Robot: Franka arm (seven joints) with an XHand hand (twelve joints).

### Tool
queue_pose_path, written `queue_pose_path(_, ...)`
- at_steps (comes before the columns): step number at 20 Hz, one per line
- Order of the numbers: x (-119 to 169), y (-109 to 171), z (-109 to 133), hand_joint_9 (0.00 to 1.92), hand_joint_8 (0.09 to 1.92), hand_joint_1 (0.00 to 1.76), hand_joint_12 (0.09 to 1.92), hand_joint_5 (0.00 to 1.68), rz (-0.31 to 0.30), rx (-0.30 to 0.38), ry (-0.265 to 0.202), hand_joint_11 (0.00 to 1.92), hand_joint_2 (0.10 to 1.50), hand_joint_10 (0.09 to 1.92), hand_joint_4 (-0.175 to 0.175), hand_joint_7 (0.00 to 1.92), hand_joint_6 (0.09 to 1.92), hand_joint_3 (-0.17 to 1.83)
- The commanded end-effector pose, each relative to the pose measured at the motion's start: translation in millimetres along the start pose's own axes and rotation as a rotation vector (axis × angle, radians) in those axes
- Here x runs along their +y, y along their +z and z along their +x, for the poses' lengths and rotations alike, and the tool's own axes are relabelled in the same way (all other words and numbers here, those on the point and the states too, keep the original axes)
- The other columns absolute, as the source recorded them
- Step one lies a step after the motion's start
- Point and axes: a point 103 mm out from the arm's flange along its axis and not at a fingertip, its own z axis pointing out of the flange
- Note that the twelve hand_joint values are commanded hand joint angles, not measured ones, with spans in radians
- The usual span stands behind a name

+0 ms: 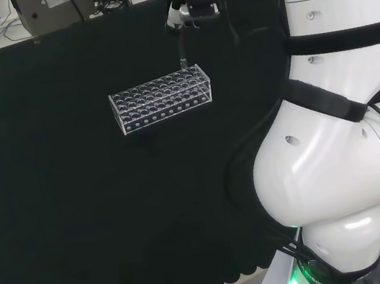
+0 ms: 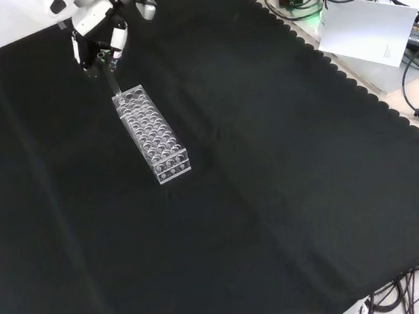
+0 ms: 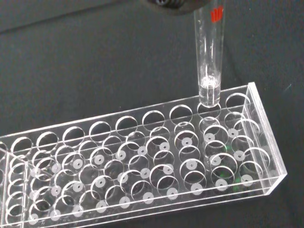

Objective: Put the test tube back in the rack.

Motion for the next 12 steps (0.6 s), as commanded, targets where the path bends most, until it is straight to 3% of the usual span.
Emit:
queue_pose_path(1,0.1,1.2,-1.4,1.03,1.12,1.40,0.95,1.00,0.003,0.002,-0.003,1.28,1.08,1.03,-0.175,1.07,0.60,0.00)
queue_pose_path(12,2.6,4.9,-0.9,1.03,1.12,1.40,0.95,1.00,0.016,0.008,-0.005,1.28,1.08,1.03,-0.175,1.07,0.60,0.00)
